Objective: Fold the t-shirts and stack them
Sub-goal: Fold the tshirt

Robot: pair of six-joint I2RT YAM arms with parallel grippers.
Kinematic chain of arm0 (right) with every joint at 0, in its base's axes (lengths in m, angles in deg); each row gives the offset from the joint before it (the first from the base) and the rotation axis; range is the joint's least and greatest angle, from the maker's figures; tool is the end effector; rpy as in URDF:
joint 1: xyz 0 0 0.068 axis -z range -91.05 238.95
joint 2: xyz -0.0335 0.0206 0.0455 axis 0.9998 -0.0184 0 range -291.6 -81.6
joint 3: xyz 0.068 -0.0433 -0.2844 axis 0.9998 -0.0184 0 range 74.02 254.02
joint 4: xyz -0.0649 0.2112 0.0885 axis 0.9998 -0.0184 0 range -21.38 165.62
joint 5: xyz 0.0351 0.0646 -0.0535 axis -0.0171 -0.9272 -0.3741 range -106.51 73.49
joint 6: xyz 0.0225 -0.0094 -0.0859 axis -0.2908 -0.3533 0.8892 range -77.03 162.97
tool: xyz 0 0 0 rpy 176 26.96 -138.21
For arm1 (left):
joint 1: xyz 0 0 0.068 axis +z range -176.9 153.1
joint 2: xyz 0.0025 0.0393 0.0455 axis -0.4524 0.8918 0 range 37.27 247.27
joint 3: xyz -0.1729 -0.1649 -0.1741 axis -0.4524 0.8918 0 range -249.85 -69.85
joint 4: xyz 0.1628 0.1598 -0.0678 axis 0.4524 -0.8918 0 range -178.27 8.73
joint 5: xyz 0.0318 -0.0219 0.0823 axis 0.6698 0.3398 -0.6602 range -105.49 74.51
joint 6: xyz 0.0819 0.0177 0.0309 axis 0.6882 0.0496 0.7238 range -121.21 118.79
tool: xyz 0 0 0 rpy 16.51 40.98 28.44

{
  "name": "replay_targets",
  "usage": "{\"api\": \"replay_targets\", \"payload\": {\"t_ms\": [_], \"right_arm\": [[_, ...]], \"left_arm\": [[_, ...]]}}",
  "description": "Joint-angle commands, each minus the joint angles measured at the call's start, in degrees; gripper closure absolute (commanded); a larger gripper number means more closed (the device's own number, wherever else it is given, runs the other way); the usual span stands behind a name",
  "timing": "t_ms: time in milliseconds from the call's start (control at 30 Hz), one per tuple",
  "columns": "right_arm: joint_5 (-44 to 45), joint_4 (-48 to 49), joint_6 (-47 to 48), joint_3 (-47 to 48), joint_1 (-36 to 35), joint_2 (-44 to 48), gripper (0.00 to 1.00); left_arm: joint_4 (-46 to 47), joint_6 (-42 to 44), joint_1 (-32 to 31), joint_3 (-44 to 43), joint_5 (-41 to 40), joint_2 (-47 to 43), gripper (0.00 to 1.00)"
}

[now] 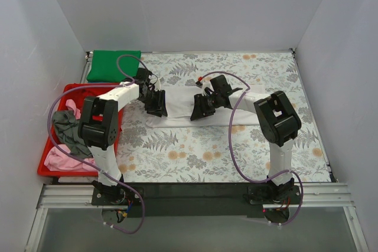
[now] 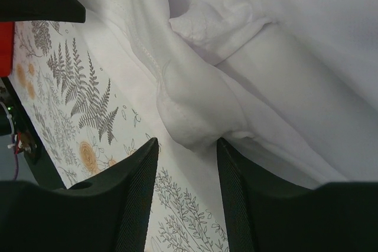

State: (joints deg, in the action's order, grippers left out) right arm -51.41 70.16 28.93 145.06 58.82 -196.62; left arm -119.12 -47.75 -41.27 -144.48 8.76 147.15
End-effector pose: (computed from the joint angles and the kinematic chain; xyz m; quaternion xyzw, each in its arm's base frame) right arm 0.3509 0.2562 0.1587 -0.2281 0.8715 0.3850 0.2007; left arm 0.3546 -0.1246 0.1658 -0.2383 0.9378 -0.2519 0.0185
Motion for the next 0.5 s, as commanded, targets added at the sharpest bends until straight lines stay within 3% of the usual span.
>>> {"api": "replay_targets", "payload": {"t_ms": [0, 467], "right_arm": [[-0.79, 1.94, -0.81, 2.25, -0.37, -0.55, 0.48], [-2.02, 2.73, -1.95, 2.43, -0.46, -1.08, 0.48]], "left_arm": [[-0.47, 0.05, 0.13, -0.78, 0.89, -4.94, 0.66], [-1.09, 0.14, 0.13, 0.10, 0.10, -7.05, 0.69]]}}
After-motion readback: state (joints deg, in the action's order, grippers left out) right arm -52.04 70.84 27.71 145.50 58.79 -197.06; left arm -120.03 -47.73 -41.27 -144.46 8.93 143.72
